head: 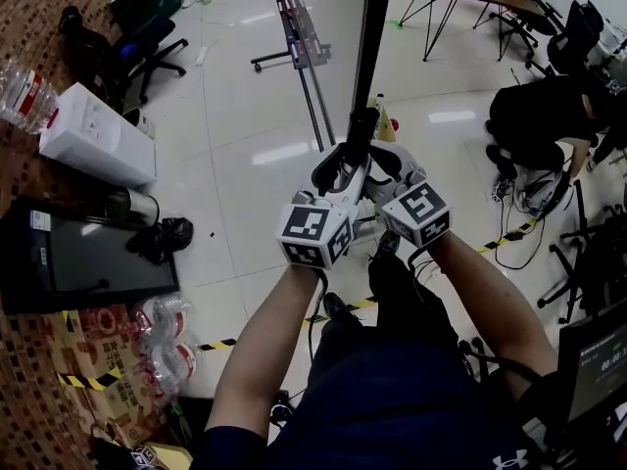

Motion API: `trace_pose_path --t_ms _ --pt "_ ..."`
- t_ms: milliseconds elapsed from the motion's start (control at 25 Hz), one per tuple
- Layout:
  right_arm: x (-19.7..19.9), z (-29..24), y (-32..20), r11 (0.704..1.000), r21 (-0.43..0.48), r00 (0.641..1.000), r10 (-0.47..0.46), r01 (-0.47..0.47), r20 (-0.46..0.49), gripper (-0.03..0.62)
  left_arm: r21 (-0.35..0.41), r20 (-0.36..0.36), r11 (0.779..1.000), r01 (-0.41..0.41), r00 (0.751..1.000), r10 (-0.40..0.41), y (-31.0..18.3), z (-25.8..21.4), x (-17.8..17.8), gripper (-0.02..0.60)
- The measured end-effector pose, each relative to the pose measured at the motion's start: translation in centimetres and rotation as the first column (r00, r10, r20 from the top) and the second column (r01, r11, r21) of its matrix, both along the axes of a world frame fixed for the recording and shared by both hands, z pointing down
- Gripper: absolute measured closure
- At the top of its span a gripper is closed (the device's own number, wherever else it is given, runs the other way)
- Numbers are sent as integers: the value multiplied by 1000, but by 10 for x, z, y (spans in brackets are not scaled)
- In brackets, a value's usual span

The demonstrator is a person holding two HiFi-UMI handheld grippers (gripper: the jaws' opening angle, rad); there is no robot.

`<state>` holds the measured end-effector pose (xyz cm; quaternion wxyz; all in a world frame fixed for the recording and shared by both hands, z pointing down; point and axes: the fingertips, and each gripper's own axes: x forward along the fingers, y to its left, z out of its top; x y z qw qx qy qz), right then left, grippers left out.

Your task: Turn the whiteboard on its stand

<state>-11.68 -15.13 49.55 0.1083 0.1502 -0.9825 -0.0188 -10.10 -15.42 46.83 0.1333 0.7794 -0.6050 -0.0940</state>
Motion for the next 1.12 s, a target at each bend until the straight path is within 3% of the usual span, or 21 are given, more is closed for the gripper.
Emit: trace_pose_path --t_ms 280,520,760,920,1120 --pt "13 3 21 1000 -22 1000 9 -9 3 425 6 -11 1000 7 1000 -7 22 1 12 410" --pt "18 6 40 998 -61 1000 -7 9 23 431 21 15 998 62 998 -63 41 2 16 410" --pt "28 7 65 996 -69 998 -50 53 46 437 -18 89 989 149 985 -147 63 2 26 410" --pt "27 16 92 991 -71 992 -110 114 67 442 -85 180 971 225 962 -207 86 15 24 410" --pt "38 22 125 984 -74 983 -155 162 93 451 -109 252 948 299 931 -265 116 21 32 410"
